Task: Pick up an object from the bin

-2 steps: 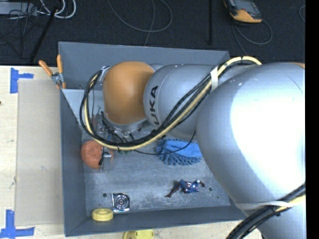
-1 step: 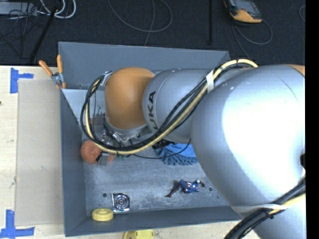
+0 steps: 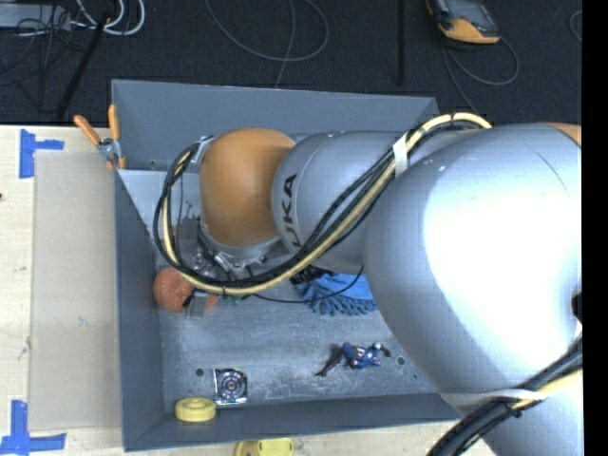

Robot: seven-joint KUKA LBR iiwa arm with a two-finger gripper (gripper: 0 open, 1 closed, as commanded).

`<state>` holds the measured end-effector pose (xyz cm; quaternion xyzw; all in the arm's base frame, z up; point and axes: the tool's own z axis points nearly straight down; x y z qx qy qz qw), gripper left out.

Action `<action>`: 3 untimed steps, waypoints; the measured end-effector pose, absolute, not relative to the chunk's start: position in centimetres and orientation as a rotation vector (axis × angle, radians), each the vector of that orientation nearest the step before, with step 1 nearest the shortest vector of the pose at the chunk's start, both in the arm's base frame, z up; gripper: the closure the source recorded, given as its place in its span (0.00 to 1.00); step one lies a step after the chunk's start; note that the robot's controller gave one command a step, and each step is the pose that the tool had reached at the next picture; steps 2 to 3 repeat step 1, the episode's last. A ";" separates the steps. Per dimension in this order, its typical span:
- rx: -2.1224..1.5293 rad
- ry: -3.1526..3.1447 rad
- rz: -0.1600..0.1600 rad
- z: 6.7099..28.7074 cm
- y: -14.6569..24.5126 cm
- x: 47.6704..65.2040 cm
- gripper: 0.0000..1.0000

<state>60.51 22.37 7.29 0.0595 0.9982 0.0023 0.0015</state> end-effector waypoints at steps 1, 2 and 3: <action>0.207 3.128 0.004 24.3 20.6 58.0 1.00; 0.207 3.128 0.004 24.3 20.6 58.0 1.00; 0.207 3.128 0.004 24.3 20.6 58.0 1.00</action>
Offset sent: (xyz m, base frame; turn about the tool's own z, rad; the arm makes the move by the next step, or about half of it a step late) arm 0.0000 0.0000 0.0000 0.0000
